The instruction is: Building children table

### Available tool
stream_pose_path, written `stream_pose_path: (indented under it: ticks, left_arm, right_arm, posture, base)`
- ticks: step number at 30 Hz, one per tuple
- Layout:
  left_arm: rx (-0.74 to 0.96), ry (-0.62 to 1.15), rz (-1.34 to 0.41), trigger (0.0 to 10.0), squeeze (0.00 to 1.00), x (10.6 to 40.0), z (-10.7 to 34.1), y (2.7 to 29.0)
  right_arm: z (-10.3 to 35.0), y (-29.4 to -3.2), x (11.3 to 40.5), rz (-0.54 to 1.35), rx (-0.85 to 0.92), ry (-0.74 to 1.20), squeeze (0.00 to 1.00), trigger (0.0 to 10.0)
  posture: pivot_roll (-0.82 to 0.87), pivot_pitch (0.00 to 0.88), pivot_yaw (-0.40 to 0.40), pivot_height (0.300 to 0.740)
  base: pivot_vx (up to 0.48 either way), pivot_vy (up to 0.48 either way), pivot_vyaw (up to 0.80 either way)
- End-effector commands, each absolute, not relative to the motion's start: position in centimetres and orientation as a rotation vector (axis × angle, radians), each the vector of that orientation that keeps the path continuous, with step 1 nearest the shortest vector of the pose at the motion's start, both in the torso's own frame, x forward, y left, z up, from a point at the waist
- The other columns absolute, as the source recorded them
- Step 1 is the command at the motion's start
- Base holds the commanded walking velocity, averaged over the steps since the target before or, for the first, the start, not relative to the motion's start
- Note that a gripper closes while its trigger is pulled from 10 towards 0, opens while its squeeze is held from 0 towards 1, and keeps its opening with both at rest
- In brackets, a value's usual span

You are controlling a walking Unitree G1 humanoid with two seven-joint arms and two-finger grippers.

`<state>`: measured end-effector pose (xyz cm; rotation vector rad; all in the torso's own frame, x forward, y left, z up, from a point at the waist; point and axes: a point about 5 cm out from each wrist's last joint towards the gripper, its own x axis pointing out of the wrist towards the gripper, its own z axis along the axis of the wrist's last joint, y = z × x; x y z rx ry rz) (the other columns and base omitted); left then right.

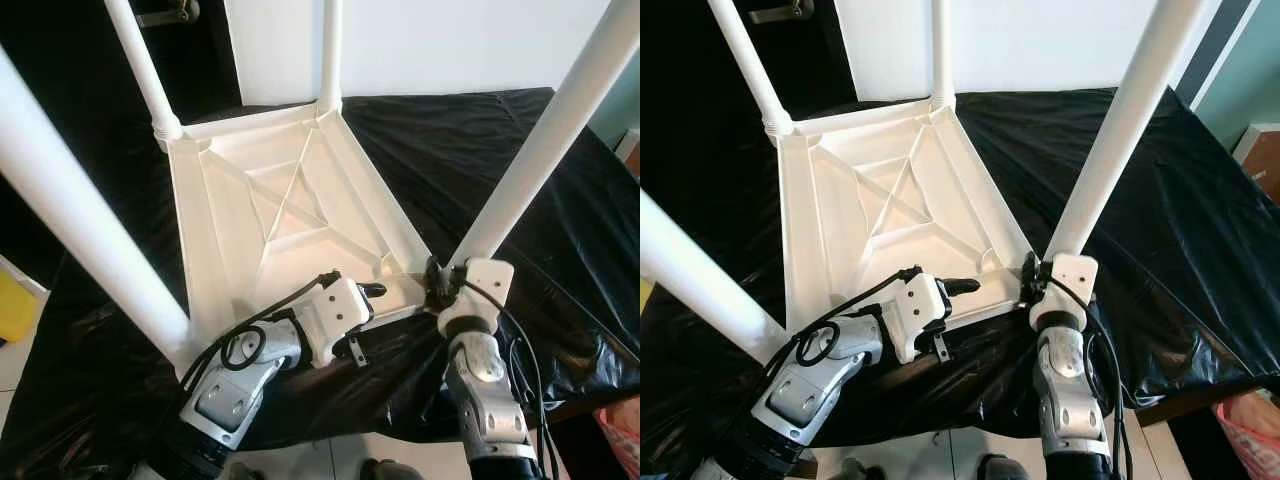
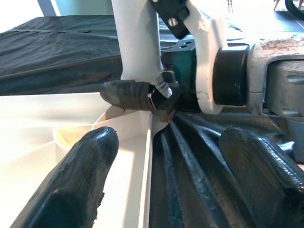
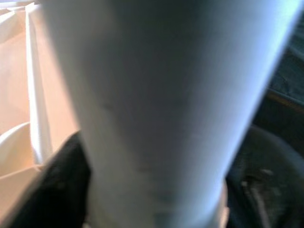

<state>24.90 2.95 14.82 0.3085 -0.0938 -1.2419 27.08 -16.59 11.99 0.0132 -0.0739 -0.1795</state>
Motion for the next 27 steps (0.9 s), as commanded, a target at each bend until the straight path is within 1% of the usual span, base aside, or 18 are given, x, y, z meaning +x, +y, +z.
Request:
stream_pose_path:
  ticks: [1,6,7,8,9,12,13,15,16,17,18,22,25,27]
  left_arm:
    - [0.319,-0.083,-1.226,10.0,0.0,24.8,14.4,2.9]
    - [0.319,-0.085,-1.224,10.0,0.0,24.9,14.5,2.9]
    - [0.319,-0.086,-1.225,10.0,0.0,24.9,14.5,2.9]
    - [0.319,-0.086,-1.225,10.0,0.0,24.9,14.5,2.9]
    - [0.32,-0.087,-1.226,10.0,0.0,24.9,14.5,2.9]
    - [0.319,-0.086,-1.232,10.0,0.0,24.8,14.5,2.9]
    - [0.319,-0.086,-1.232,10.0,0.0,24.8,14.5,2.9]
    - [0.32,-0.085,-1.237,10.0,0.0,24.8,14.4,2.8]
    - [0.32,-0.085,-1.237,10.0,0.0,24.8,14.4,2.8]
    - [0.32,-0.086,-1.238,10.0,0.0,24.8,14.4,2.8]
    - [0.32,-0.086,-1.238,10.0,0.0,24.8,14.4,2.8]
    - [0.319,-0.081,-1.243,10.0,0.0,24.8,14.4,2.8]
    - [0.32,-0.077,-1.248,10.0,0.0,24.8,14.4,2.8]
    - [0.321,-0.075,-1.253,10.0,0.0,24.8,14.5,2.8]
  right_arm:
    - [12.2,-16.7,26.8,-0.162,0.018,-0.092,1.0,10.0]
    - [12.8,-17.9,26.5,-0.088,-0.021,-0.128,1.0,10.0]
    - [12.8,-18.2,26.4,-0.05,-0.023,-0.125,0.95,10.0]
    - [12.8,-18.2,26.4,-0.05,-0.023,-0.125,0.95,10.0]
    - [12.8,-18.5,26.3,-0.014,-0.03,-0.128,0.0,10.0]
    - [13.1,-19.3,26.3,0.163,-0.067,-0.124,0.0,10.0]
    - [13.1,-19.3,26.3,0.163,-0.067,-0.124,0.0,10.0]
    - [13.2,-19.4,26.6,0.262,-0.115,-0.123,0.0,10.0]
    - [13.2,-19.4,26.6,0.262,-0.115,-0.123,0.0,10.0]
    - [13.3,-19.4,26.8,0.31,-0.141,-0.119,0.0,10.0]
    - [13.3,-19.4,26.8,0.31,-0.141,-0.119,0.0,10.0]
    - [13.6,-19.2,27.8,0.409,-0.182,-0.111,0.0,10.0]
    - [13.7,-19.1,28.2,0.444,-0.203,-0.109,0.0,10.0]
    - [13.9,-18.9,28.9,0.526,-0.241,-0.1,0.0,10.0]
  posture:
    - [-0.15,0.128,0.01,0.74]
    - [-0.15,0.127,0.009,0.74]
    - [-0.16,0.128,0.009,0.74]
    - [-0.16,0.128,0.009,0.74]
    - [-0.16,0.128,0.009,0.74]
    - [-0.16,0.128,0.015,0.74]
    - [-0.16,0.128,0.015,0.74]
    - [-0.16,0.127,0.017,0.74]
    - [-0.16,0.127,0.017,0.74]
    - [-0.16,0.125,0.018,0.74]
    - [-0.16,0.125,0.018,0.74]
    - [-0.16,0.121,0.016,0.74]
    - [-0.15,0.117,0.012,0.74]
    - [-0.15,0.117,0.013,0.74]
  base:
    - [0.0,0.0,0.0]
    - [0.0,0.0,0.0]
    - [0.0,0.0,0.0]
    - [0.0,0.0,0.0]
    - [0.0,0.0,0.0]
    - [0.0,0.0,0.0]
    - [0.0,0.0,0.0]
    - [0.0,0.0,0.0]
    - [0.0,0.0,0.0]
    - [0.0,0.0,0.0]
    - [0.0,0.0,0.0]
    - [0.0,0.0,0.0]
    - [0.0,0.0,0.0]
    - [0.0,0.0,0.0]
